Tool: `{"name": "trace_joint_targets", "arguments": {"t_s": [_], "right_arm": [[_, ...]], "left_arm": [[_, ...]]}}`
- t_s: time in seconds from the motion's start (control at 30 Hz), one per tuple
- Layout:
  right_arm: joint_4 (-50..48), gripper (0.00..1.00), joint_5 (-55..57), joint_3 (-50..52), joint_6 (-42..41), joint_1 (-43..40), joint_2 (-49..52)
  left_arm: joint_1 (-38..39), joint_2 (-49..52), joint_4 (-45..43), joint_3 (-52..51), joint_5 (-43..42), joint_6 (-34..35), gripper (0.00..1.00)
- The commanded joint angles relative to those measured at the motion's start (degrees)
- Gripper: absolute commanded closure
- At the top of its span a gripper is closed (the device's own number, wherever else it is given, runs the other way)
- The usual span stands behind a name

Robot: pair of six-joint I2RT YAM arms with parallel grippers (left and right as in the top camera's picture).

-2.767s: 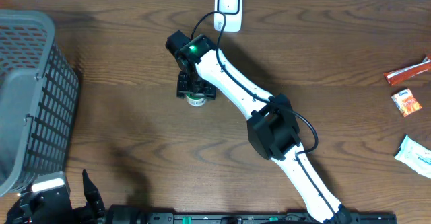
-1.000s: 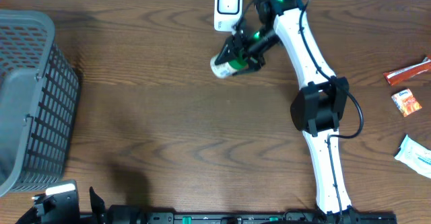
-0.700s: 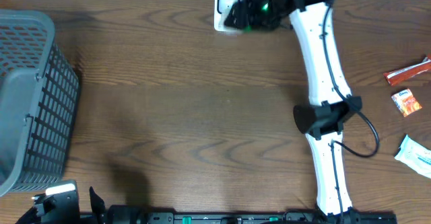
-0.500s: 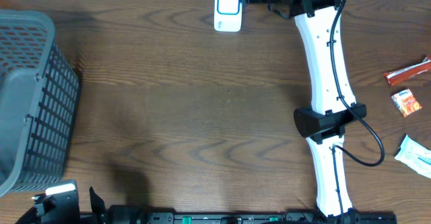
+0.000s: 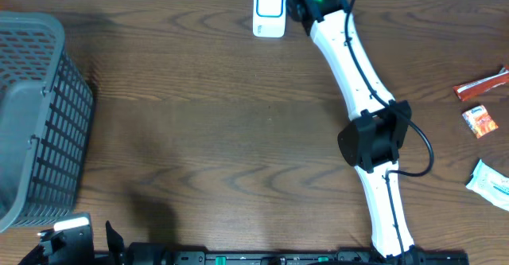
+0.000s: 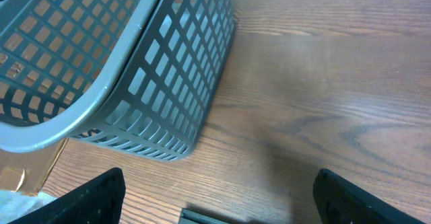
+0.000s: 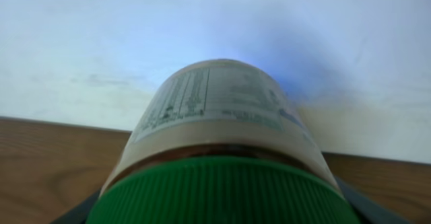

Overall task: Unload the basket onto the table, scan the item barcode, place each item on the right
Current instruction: 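Hold the jar's label against the white scanner with the right gripper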

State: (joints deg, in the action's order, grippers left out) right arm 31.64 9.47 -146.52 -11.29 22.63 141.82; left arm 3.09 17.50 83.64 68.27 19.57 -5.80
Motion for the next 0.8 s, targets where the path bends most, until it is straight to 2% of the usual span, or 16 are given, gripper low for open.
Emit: {"name": "trace_joint_targets", "arguments": {"t_s": [0.0,0.3,0.53,0.67,0.77], "right_arm": [[-5.27,0.48,4.35,4.68,0.61,0.96,-0.02],[-15.39,0.46,7.65,16.0,-1.46,1.86,0.13],[-16.24,0.46,7.69,16.9,-2.38,1.73,0.83],[-12.98,0.47,8.46,15.1,-2.36,1.68,-0.98],[-4.7,0.49,8.52,13.31,-1.62,1.09,-4.63]], "left_arm": [[-0.28,-0.31,0.09,0.2,-0.09,0.55,0.11],[-0.28,-0.31,0.11,0.2,-0.09,0.55,0.11],[-0.28,-0.31,0.09,0.2,-0.07,0.55,0.11],[-0.28,-0.31,0.09,0.2,-0.07,0.55,0.11],[-0.28,-0.31,0.11,0.2,-0.07,0.55,0.11]]}}
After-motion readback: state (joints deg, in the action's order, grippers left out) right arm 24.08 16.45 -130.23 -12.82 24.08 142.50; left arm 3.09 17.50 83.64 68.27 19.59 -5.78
